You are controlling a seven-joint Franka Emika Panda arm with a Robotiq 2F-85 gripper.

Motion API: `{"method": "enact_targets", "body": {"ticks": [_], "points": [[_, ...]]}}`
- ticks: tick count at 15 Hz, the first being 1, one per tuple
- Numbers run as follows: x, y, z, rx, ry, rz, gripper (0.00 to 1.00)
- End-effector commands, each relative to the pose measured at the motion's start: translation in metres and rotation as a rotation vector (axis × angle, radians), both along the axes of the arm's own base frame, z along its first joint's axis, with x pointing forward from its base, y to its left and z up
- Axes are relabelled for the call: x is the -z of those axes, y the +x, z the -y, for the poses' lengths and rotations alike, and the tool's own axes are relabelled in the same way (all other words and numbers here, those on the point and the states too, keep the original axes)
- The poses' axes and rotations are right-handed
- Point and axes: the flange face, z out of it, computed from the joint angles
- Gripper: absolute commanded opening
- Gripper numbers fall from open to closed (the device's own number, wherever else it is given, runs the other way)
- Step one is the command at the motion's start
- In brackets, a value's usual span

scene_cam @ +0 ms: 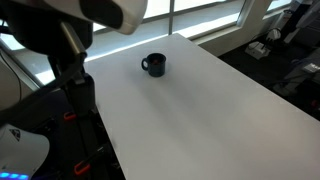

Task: Remove a marker from the mug cup

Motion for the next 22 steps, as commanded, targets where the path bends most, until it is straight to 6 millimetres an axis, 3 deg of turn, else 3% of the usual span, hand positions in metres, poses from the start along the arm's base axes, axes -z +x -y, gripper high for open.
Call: {"method": "enact_targets", "body": {"ticks": [1,6,15,20,22], "points": [[0.001,0.006,-0.002,0.000,0.001,-0.009,1.00],[0.001,0.043,-0.011,-0.039,-0.033,-0.041,1.00],[0.008,0.119,-0.059,-0.106,-0.159,-0.160,1.00],[0.016,0.186,-0.076,-0.219,-0.129,-0.169,1.00],[0.021,0.213,-0.097,-0.290,-0.127,-0.174,1.00]]}}
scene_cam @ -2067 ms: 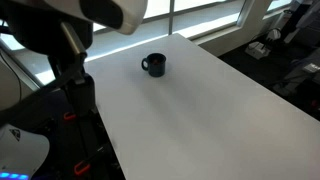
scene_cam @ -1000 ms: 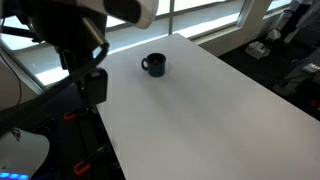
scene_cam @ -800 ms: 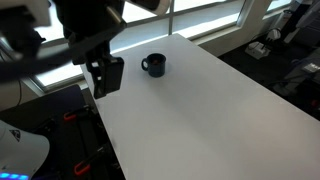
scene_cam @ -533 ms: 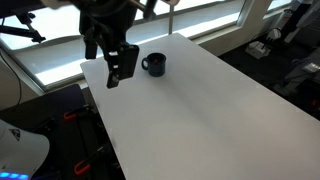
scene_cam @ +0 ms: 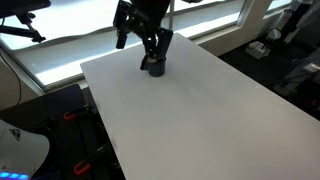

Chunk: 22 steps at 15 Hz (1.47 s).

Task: Remove a marker from the mug cup

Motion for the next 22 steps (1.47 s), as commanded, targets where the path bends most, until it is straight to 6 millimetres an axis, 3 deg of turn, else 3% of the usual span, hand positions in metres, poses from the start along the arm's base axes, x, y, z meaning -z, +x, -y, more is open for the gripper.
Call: {"method": "enact_targets", "body": {"ticks": [1,2,3,6,10,14,17,22], "points": [[0.008,0.052,-0.041,-0.122,0.018,-0.058,1.00],[0.012,0.057,-0.059,-0.177,0.016,-0.078,1.00],[0.010,0.039,-0.033,-0.103,0.006,-0.032,1.00],[0.021,0.056,-0.064,-0.170,0.007,-0.065,1.00],[0.021,0.058,-0.059,-0.162,0.007,-0.067,1.00],[-0.007,0.074,-0.064,-0.223,-0.200,0.100,1.00],[-0.019,0.085,-0.088,-0.325,-0.329,0.166,1.00],[-0.021,0.097,-0.141,-0.504,-0.536,0.305,1.00]]}}
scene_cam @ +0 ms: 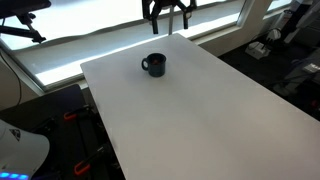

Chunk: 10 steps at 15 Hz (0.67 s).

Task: Remove a marker from the mug cup

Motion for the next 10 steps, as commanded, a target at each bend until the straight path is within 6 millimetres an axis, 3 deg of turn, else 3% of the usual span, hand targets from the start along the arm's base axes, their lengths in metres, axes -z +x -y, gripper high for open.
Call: {"method": "enact_targets", "body": {"ticks": [1,3,4,10], "points": [[-0.0049,0.0066,-0.0306,-0.114,-0.123,0.121,1.00],[-0.0063,0.0082,-0.0339,-0.153,-0.179,0.221,1.00],[-0.0059,0.0102,-0.0329,-0.130,-0.143,0.149,1.00],[-0.0041,0.0123,-0.0340,-0.148,-0.170,0.193,1.00]]}}
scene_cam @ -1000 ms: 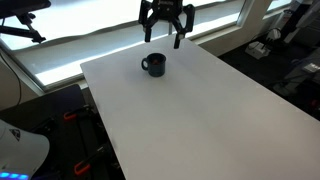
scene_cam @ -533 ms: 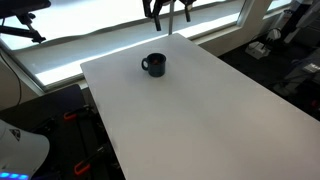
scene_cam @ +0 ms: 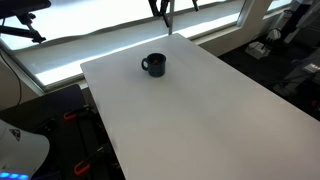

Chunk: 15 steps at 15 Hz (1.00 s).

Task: Remove a marker from the mug cup

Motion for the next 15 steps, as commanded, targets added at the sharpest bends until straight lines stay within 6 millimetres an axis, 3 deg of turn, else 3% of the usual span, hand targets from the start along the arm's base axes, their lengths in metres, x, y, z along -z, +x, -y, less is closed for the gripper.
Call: {"method": "enact_targets", "body": {"ticks": [1,8,13,14,15], "points": [[-0.003,0.002,0.002,-0.051,0.021,-0.005,1.00],[-0.021,0.015,-0.024,-0.482,0.072,-0.034,1.00],[-0.003,0.011,-0.051,-0.751,0.119,-0.113,1.00],[-0.009,0.016,-0.047,-0.666,0.103,-0.090,1.00],[-0.005,0.014,-0.050,-0.702,0.111,-0.105,1.00]]}}
